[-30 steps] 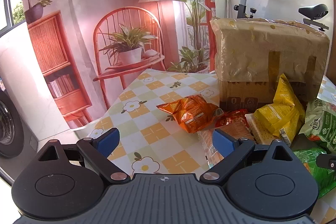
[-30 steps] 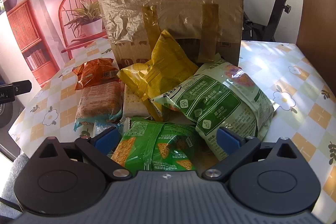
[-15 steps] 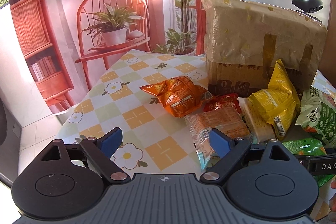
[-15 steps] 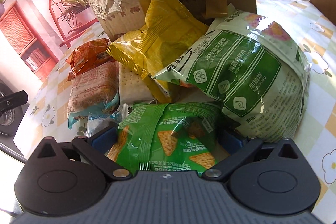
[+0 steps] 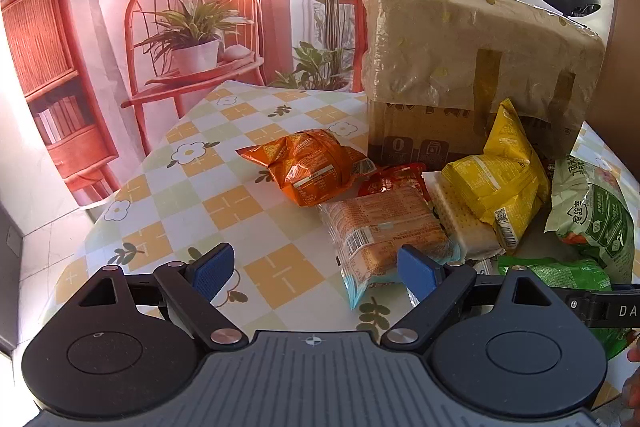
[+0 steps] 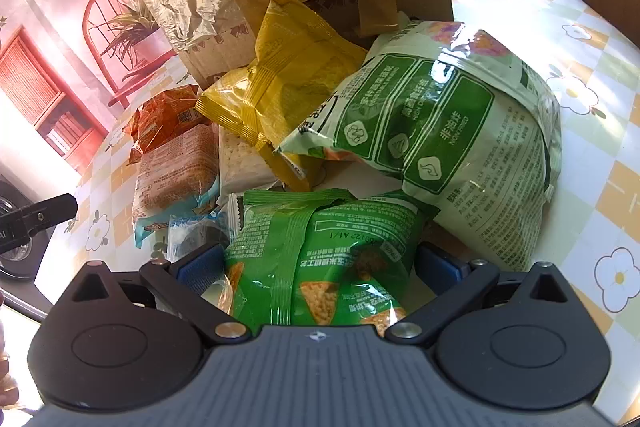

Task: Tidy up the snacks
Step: 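Reach the right gripper to the green triangle-chip bag, grasp and lift it, then grasp the clear dark-cookie packet with the left gripper while the right holds the chip bag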

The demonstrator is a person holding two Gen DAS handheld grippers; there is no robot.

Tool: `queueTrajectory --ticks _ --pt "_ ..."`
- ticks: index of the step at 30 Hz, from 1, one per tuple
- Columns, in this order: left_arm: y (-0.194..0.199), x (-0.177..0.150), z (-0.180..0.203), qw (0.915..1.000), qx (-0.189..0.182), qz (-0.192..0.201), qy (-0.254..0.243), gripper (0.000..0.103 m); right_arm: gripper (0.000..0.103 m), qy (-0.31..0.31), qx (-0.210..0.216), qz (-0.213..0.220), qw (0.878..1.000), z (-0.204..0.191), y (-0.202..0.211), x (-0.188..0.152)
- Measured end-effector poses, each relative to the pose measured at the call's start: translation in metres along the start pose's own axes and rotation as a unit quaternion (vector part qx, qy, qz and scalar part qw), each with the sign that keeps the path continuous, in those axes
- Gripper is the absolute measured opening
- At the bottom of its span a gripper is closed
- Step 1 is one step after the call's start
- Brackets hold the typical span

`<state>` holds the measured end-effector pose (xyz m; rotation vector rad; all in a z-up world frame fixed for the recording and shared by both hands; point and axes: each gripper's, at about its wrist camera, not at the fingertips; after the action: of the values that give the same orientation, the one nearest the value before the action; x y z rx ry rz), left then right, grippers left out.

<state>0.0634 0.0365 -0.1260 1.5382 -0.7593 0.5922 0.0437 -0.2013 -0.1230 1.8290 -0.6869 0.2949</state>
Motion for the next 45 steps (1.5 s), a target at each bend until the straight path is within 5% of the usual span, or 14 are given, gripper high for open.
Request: queueTrajectory --ticks 12,18,26,38,45 --pt "-0.003 -0.006 0.007 0.9998 -0.019 -0.007 -0.001 0.090 0.103 -0.033 0.012 -0.024 0.999 0.015 -0.002 -0.007" --pt "-0.001 -0.008 0.011 0.9995 -0.029 -0.011 -0.002 0.089 0.103 0.002 -0.003 -0.024 1.000 0.005 -0.008 -0.007" --pt "0.004 -0.008 0.005 0.9995 -0.030 -0.008 0.010 0.088 0.082 0.039 0.040 -0.020 0.998 -0.008 -0.001 -0.007" --pt "0.008 0.002 -0.009 0.9980 -0.039 0.005 0.050 0.086 0.081 0.110 0.109 0.111 0.982 -0.048 0.056 0.027" --pt "-0.005 0.007 0.012 0.9973 -0.064 0.002 0.038 0.087 0.081 0.169 0.003 0.198 0.965 -0.049 0.075 0.034"
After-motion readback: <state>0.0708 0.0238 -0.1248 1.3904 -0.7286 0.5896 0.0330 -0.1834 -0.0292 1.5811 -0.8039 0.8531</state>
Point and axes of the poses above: each gripper's, at about its wrist camera, not at the fingertips, and y roughly against the way its jaws point, z to its right, x to its top, and after that the axes turned 4 degrees about x, right-handed
